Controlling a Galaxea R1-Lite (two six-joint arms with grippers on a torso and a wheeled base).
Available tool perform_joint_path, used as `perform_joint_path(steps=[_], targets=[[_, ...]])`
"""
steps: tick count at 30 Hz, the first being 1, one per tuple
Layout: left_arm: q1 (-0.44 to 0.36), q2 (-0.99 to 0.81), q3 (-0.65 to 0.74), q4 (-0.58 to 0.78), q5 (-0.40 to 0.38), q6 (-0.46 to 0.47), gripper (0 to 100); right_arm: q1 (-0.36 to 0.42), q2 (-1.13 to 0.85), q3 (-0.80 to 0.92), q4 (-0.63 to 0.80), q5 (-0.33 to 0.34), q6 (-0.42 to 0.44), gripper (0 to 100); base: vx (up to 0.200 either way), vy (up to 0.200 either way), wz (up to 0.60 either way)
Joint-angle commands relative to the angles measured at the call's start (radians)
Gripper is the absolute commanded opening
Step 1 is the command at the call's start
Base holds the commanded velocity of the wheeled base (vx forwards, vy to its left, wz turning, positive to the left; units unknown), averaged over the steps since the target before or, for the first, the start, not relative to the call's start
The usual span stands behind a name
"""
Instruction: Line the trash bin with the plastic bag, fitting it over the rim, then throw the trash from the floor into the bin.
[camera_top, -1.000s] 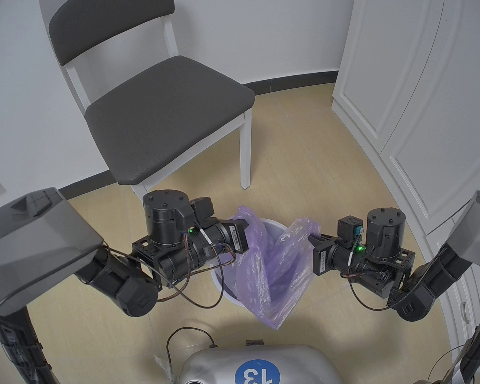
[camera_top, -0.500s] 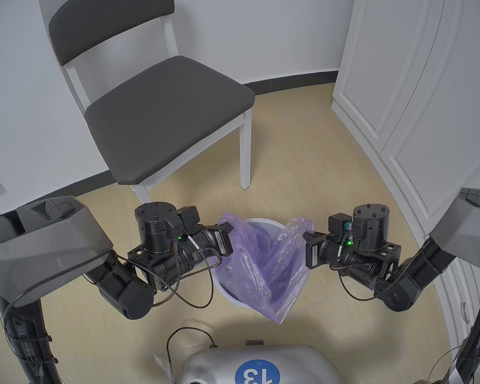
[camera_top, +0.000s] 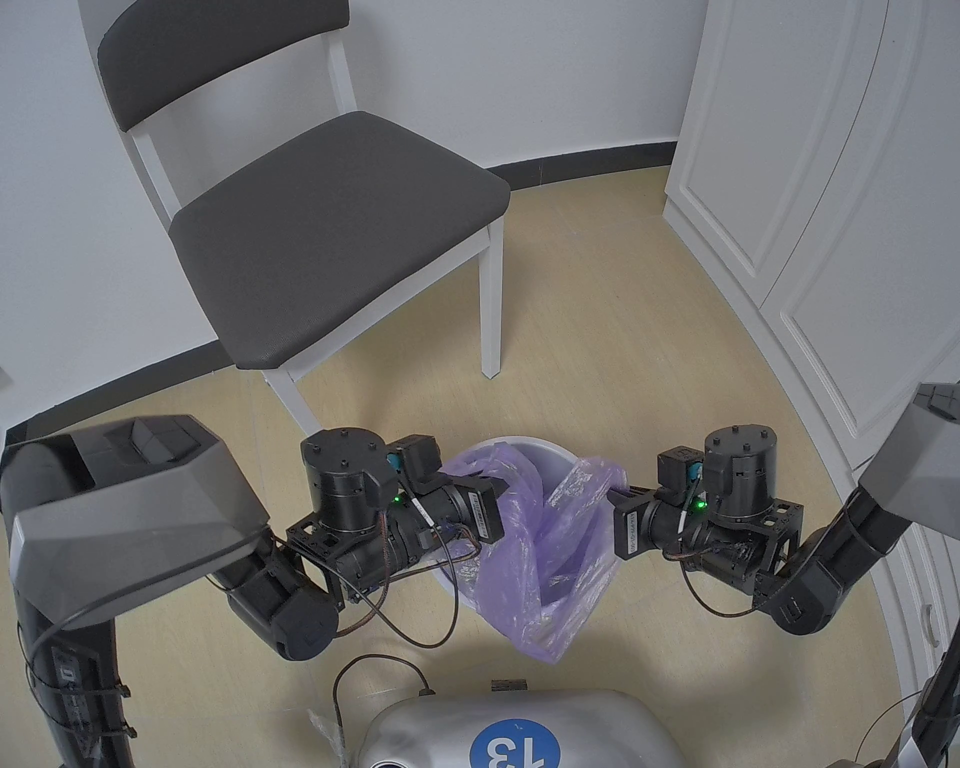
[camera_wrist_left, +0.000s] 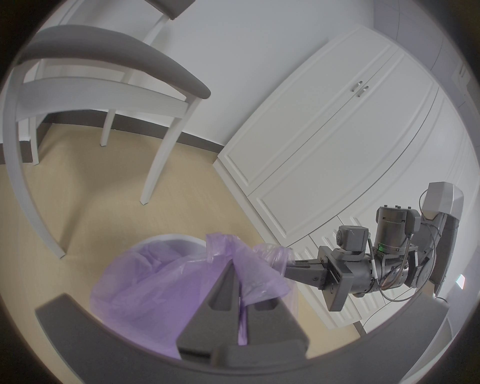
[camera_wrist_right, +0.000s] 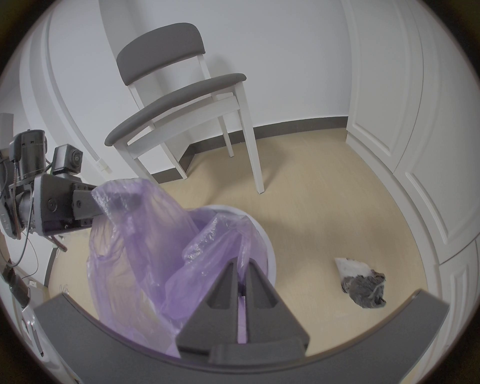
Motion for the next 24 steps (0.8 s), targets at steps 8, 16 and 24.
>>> perform_joint_path(steps=[8, 16, 24], targets=[[0.028, 0.145, -0.061, -0.105, -0.066, -0.063, 0, 0.004, -0.045, 0.099, -0.068, -0.01, -0.002, 0, 0.0, 0.0, 0.0], [0.084, 0.182, -0.044, -0.134, -0.07, -0.08, 0, 0.009, -0.044, 0.076, -0.062, -0.012, -0.01, 0, 0.0, 0.0, 0.0], [0.137, 0.212, -0.01, -0.222, -0.141, -0.093, 0, 0.01, -0.021, -0.01, -0.054, -0.012, -0.01, 0, 0.0, 0.0, 0.0]])
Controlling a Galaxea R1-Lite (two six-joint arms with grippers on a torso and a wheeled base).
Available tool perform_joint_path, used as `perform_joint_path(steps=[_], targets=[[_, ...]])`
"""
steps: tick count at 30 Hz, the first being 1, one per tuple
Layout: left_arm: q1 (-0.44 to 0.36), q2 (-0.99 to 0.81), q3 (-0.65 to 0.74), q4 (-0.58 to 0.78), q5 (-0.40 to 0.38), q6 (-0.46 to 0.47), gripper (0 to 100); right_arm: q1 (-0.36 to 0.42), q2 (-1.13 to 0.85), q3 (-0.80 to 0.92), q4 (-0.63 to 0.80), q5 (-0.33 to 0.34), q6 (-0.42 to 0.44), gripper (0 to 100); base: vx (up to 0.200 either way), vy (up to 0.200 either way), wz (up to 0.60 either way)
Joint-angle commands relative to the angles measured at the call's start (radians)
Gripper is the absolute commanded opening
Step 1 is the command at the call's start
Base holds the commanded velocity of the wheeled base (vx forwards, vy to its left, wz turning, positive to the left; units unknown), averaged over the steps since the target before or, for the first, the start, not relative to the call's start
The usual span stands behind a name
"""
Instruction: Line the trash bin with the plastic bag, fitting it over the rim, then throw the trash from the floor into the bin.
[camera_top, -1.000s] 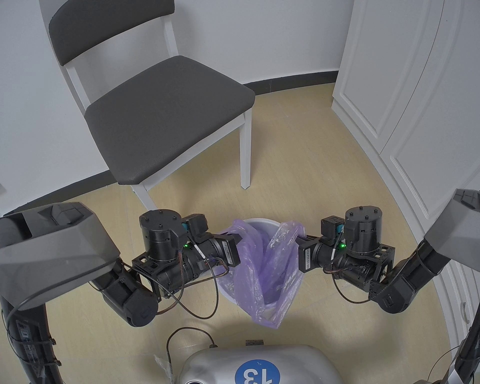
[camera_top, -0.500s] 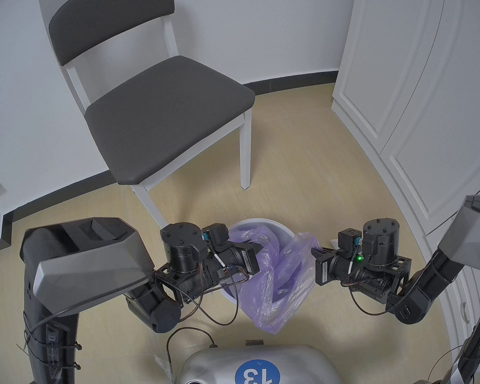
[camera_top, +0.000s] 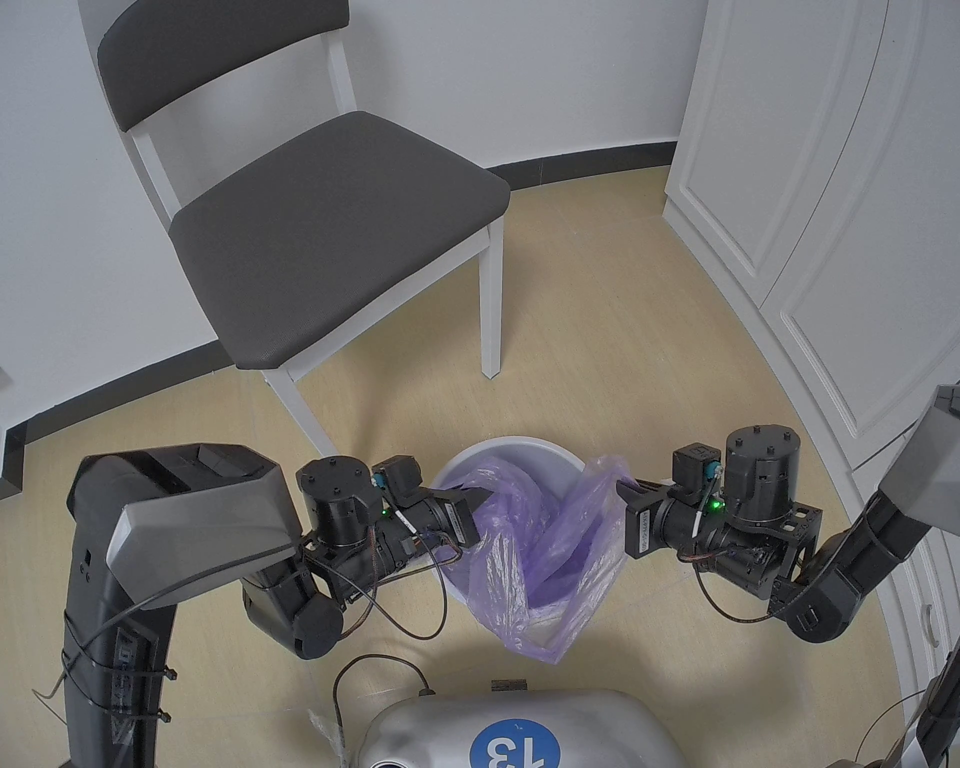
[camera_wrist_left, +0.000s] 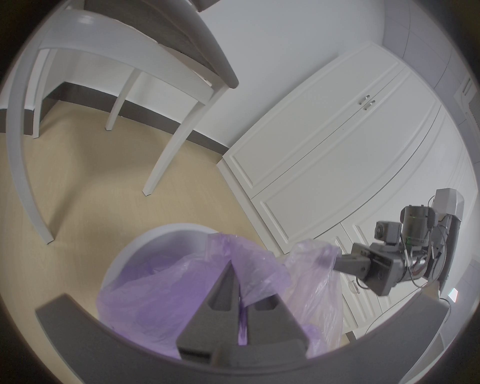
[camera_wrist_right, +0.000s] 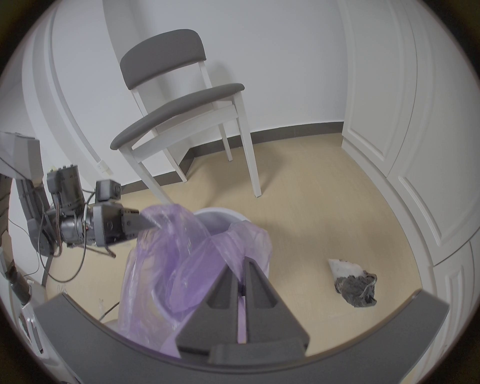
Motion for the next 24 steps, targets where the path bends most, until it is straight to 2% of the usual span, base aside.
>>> perform_joint_path(steps=[1, 17, 24], targets=[[0.027, 0.032, 0.011, -0.02, -0.013, -0.004, 0, 0.002, 0.015, -0.035, 0.007, -0.001, 0.001, 0, 0.0, 0.0, 0.0], [0.007, 0.084, -0.084, -0.033, -0.054, -0.006, 0, -0.006, 0.019, -0.03, 0.03, -0.001, 0.001, 0, 0.0, 0.0, 0.0], [-0.005, 0.103, -0.112, -0.033, -0.096, -0.006, 0, -0.011, 0.02, -0.011, 0.024, -0.001, 0.001, 0, 0.0, 0.0, 0.0]])
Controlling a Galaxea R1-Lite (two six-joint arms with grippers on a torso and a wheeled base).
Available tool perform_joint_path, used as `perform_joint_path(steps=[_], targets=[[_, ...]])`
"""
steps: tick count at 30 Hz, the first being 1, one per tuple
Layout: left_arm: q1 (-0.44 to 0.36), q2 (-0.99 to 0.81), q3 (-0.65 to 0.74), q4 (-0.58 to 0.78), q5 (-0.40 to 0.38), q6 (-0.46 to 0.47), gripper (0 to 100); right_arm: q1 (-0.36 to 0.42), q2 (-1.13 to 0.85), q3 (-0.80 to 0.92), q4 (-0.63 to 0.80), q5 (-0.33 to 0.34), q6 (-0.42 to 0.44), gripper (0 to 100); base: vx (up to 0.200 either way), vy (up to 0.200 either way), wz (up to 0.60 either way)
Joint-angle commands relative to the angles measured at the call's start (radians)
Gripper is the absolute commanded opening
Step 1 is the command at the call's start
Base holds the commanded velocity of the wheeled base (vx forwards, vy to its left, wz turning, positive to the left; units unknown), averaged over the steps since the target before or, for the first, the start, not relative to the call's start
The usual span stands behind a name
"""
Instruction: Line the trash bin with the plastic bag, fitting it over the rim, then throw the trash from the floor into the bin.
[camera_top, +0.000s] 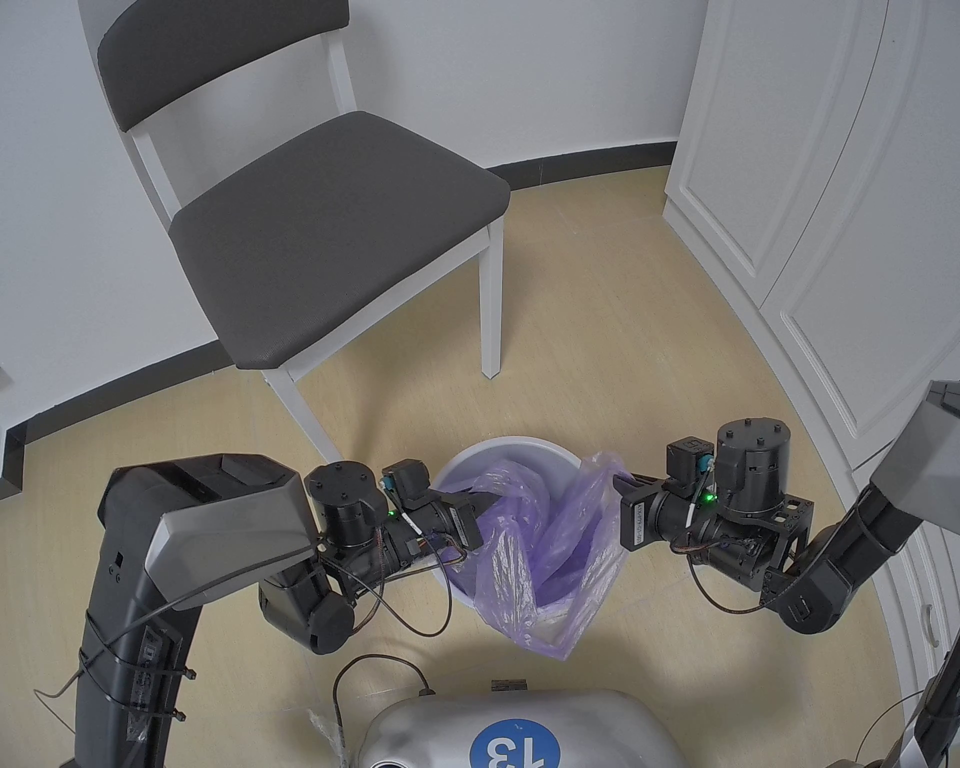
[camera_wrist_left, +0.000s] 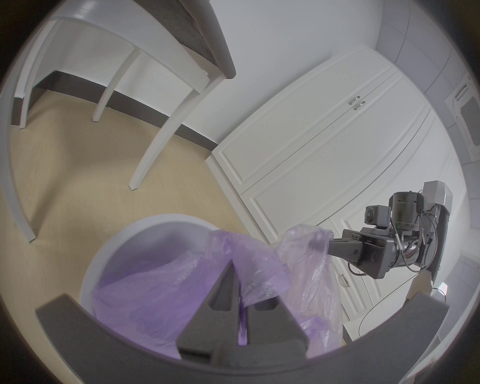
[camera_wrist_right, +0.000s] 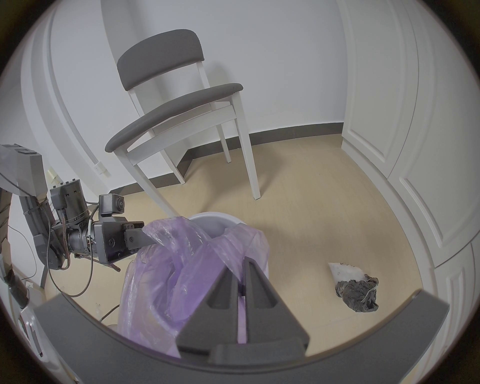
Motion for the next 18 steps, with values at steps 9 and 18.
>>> perform_joint_path(steps=[9, 18], targets=[[0.008, 0.031, 0.009, -0.015, 0.001, 0.006, 0, 0.008, 0.009, 0.003, -0.024, 0.014, 0.017, 0, 0.0, 0.0, 0.0], [0.143, -0.149, 0.196, 0.005, 0.005, 0.087, 0, -0.034, 0.089, -0.135, 0.014, 0.019, 0.021, 0, 0.0, 0.0, 0.0]])
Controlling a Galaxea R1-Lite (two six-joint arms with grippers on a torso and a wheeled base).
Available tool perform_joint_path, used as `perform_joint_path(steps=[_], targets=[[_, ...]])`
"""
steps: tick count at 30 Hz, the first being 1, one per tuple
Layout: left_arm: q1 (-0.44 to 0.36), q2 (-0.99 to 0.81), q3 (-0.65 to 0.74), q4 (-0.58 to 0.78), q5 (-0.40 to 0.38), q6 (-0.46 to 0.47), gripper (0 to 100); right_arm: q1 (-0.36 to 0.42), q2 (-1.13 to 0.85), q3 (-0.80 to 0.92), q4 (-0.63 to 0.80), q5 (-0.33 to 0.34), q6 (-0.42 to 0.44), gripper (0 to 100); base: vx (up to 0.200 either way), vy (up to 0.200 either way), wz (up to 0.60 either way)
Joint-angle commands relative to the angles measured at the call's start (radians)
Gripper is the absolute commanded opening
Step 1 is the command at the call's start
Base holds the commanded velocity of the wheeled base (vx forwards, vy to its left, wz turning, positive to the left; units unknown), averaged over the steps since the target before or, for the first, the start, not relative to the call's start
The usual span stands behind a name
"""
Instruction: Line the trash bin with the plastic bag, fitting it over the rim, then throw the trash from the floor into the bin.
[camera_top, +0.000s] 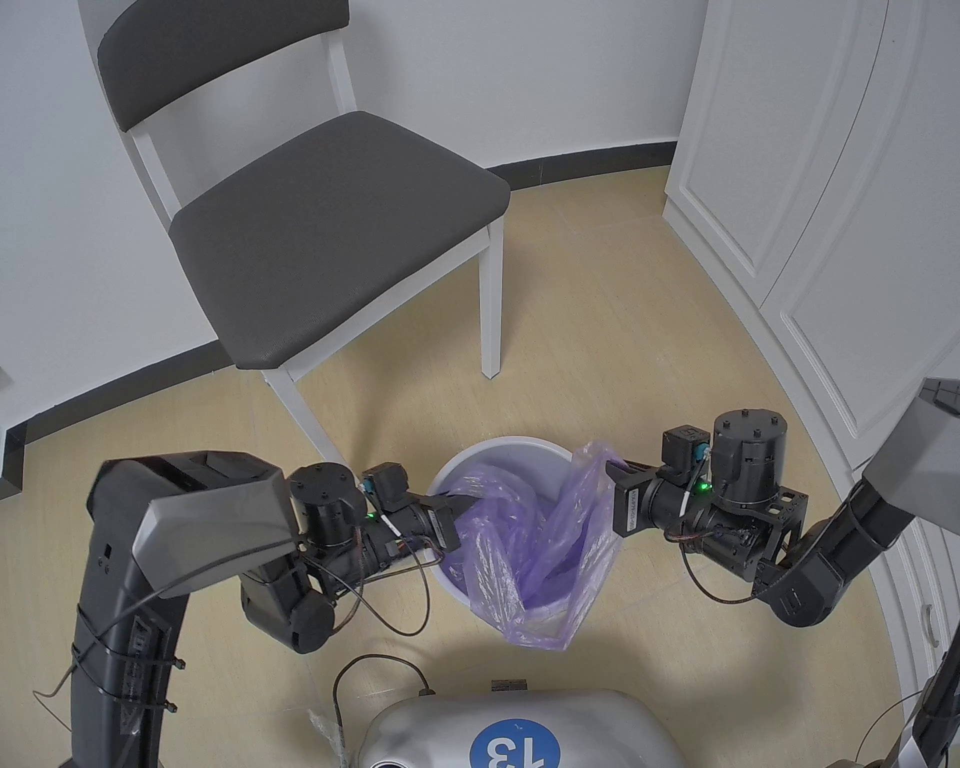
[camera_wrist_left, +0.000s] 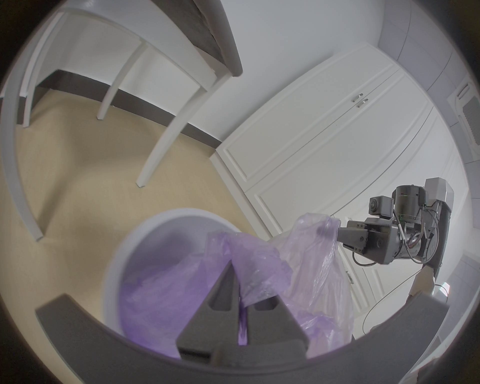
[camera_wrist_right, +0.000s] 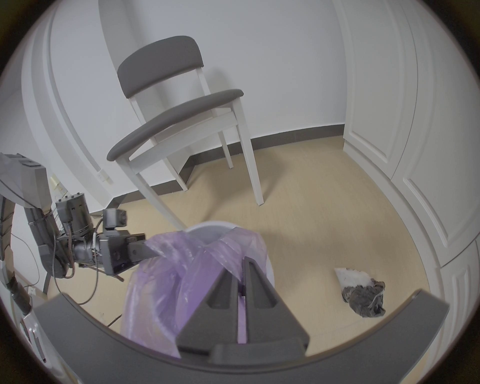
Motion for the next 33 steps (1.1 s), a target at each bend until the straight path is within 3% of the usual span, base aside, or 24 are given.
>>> perform_joint_path(steps=[1, 7, 15, 19, 33], targets=[[0.072, -0.107, 0.098, 0.004, 0.001, 0.042, 0, -0.025, 0.056, -0.066, 0.034, 0.002, 0.0, 0, 0.0, 0.0, 0.0], [0.107, -0.133, 0.207, 0.006, 0.001, 0.104, 0, -0.113, 0.059, -0.155, 0.214, -0.001, -0.052, 0, 0.0, 0.0, 0.0], [0.109, -0.133, 0.255, 0.027, -0.001, 0.162, 0, -0.186, 0.049, -0.128, 0.232, -0.001, -0.164, 0, 0.0, 0.0, 0.0], [0.103, -0.133, 0.261, 0.026, 0.004, 0.17, 0, -0.189, 0.027, -0.074, 0.224, -0.001, -0.196, 0, 0.0, 0.0, 0.0], [0.073, -0.17, 0.269, 0.023, 0.047, 0.216, 0, -0.162, 0.001, 0.006, 0.102, -0.012, -0.184, 0, 0.0, 0.0, 0.0]])
